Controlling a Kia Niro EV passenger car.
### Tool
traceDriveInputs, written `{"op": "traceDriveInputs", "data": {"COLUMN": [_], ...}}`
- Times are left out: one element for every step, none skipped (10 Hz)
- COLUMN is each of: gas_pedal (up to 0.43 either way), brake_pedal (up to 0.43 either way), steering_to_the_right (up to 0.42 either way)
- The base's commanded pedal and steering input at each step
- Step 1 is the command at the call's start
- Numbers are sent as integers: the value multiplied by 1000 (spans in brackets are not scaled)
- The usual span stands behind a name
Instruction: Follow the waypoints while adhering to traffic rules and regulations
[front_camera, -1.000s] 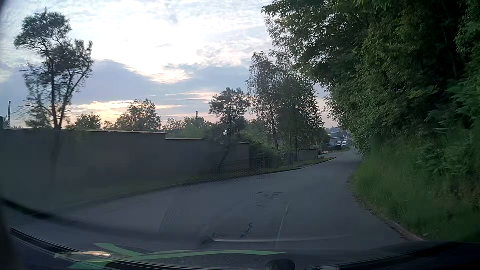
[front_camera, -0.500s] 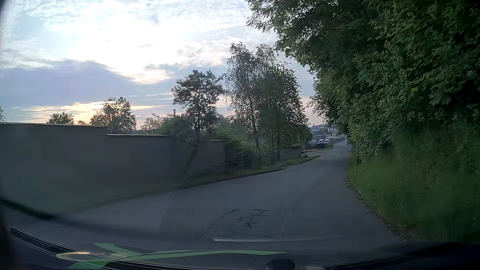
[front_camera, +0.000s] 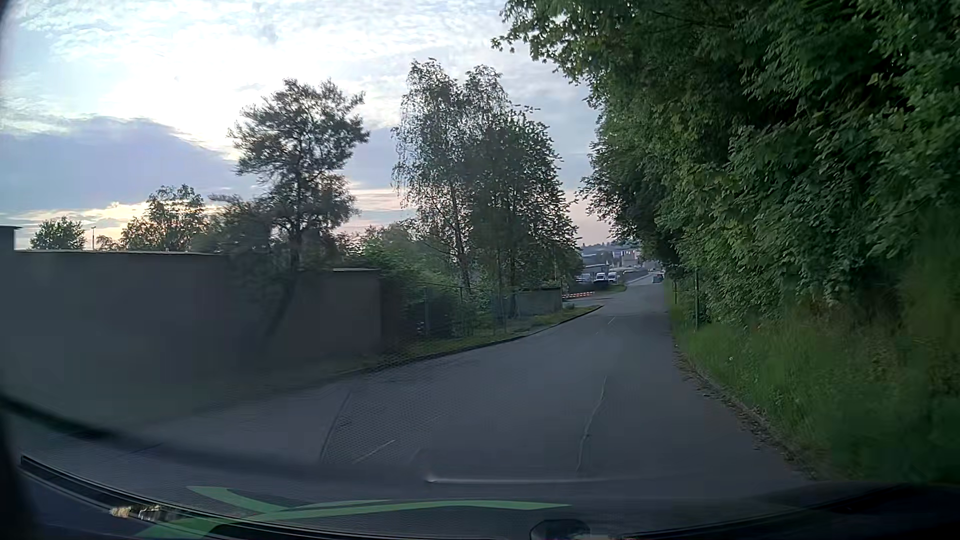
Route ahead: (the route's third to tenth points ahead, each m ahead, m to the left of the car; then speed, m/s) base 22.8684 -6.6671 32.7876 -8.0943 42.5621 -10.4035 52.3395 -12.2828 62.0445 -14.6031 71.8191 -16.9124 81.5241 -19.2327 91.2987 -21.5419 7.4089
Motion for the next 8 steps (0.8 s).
{"op": "traceDriveInputs", "data": {"gas_pedal": [20, 20, 20, 20, 20, 20, 20, 20], "brake_pedal": [0, 0, 0, 0, 0, 0, 0, 0], "steering_to_the_right": [89, 87, 85, 83, 81, 80, 80, 79]}}
